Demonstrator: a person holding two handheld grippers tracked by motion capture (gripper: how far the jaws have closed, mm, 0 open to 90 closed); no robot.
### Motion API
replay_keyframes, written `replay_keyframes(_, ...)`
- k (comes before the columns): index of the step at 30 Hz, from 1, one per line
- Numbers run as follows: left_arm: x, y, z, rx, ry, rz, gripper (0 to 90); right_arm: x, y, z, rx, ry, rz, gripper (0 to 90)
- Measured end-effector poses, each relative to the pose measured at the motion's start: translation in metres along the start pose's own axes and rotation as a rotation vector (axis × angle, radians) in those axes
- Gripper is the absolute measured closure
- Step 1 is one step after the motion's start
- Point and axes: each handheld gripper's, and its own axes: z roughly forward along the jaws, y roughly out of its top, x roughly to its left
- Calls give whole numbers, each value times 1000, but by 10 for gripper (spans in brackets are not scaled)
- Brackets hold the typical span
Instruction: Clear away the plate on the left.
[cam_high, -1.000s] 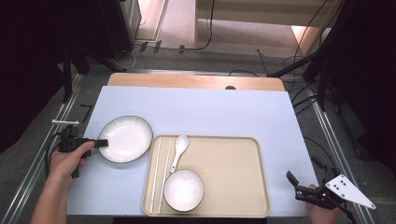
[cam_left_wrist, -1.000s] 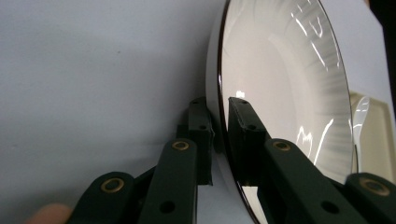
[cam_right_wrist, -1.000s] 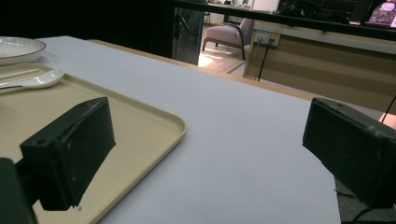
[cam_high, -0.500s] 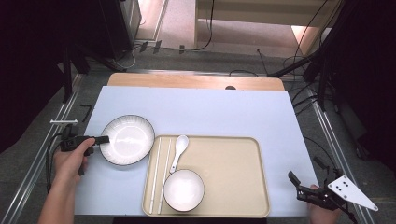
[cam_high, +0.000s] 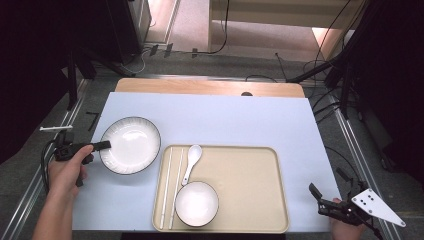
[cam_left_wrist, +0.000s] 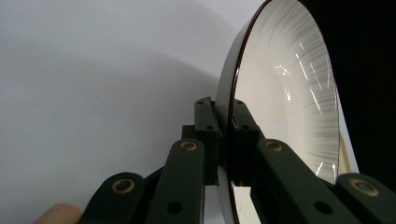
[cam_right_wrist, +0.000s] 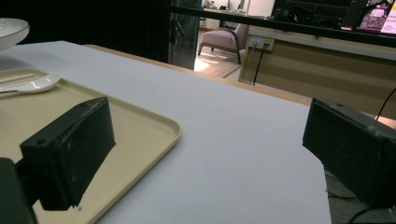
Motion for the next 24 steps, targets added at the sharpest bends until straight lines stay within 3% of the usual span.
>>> replay_keyframes(11,-30,5,0,-9,-35,55,853,0,0,-1,1,0,2,24)
replay_keyframes(19,-55,8,7,15,-52,112,853,0,0,-1,1,1,3,24)
replay_keyframes(24,-67,8,16,32,-77,124,854,-1,0,-1,0,1,3,25)
